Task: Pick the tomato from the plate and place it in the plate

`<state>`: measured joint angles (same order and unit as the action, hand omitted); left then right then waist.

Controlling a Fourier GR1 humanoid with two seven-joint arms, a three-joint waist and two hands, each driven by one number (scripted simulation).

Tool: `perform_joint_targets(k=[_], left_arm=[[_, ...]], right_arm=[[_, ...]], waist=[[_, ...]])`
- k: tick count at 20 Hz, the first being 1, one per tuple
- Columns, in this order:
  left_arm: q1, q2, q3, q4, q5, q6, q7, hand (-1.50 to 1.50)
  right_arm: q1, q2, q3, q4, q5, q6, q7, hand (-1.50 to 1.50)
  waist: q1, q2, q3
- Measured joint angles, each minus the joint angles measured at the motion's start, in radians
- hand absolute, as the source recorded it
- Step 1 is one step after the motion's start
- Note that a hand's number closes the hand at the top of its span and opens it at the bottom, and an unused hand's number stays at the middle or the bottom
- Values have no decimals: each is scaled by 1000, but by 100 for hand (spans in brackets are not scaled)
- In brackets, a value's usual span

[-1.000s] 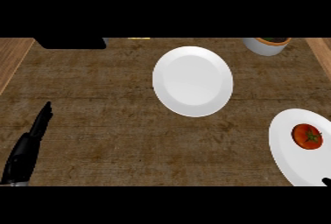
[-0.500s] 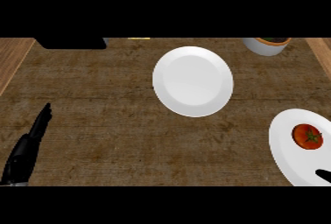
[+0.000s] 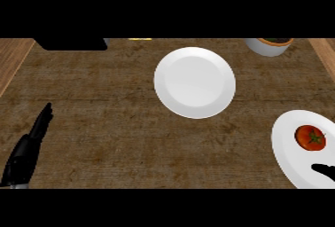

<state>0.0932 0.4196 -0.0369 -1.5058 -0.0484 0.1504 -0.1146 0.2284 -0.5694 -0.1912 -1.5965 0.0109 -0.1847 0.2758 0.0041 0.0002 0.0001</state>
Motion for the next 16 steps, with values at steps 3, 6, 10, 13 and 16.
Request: perform_joint_targets(k=[3,6,10,13,16], left_arm=[[-5,-8,23,17,-10,-21,-12,0],[26,-17,38,-14,-23,-37,-13,0],[-8,-40,58,11,-47,-54,-3,0],[3,-53,76,10,-62,-70,-15,0],[4,-68,94,27,-78,-88,-36,0]], right_arm=[[-49,19,0,67,24,38,-23,-150],[-57,36,-6,88,36,81,-39,-150],[-98,63,-5,124,74,115,-30,-150],[-138,77,-20,199,101,136,-57,-150],[-151,101,-30,216,128,143,-64,-150]], waist=[[-1,0,0],[-2,0,0],[-3,0,0],[-2,0,0],[-3,0,0]])
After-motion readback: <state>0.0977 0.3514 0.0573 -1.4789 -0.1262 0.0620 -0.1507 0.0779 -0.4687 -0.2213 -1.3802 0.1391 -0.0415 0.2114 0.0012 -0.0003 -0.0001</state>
